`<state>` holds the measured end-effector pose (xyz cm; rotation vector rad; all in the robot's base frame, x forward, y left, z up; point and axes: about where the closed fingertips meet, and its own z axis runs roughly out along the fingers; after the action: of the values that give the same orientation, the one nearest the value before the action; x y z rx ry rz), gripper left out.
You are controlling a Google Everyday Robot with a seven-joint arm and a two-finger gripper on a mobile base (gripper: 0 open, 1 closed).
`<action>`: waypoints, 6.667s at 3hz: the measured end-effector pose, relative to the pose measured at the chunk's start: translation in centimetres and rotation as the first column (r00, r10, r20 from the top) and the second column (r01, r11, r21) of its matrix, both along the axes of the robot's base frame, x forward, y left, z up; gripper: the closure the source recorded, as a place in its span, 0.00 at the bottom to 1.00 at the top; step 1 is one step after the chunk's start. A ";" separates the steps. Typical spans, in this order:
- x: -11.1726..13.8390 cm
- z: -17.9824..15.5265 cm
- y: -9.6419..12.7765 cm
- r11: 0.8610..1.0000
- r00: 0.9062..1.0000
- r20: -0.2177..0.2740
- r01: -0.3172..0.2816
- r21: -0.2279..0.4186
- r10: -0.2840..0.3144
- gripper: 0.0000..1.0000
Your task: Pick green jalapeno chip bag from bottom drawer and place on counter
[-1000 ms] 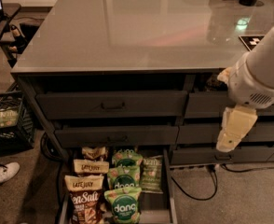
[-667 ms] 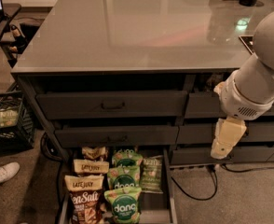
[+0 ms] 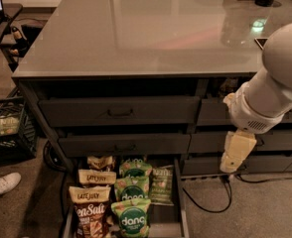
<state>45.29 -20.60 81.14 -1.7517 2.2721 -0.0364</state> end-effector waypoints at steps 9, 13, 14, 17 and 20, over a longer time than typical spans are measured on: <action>5.2 -27.6 4.1 0.987 0.995 -0.084 -0.031 0.159 0.045 0.00; 10.3 -41.8 4.4 0.937 0.985 -0.149 0.130 0.325 -0.085 0.00; 10.2 -42.2 4.6 0.935 0.985 -0.148 0.138 0.326 -0.094 0.00; 13.0 -50.9 5.9 0.895 0.983 -0.179 0.123 0.429 -0.050 0.00; 14.5 -56.9 7.7 0.866 0.982 -0.186 0.107 0.489 -0.017 0.00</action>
Offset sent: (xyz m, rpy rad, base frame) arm 0.0381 -0.0009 -0.1312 0.0344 0.0165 0.0031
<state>59.76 -12.88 24.25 -1.4480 2.1869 0.6608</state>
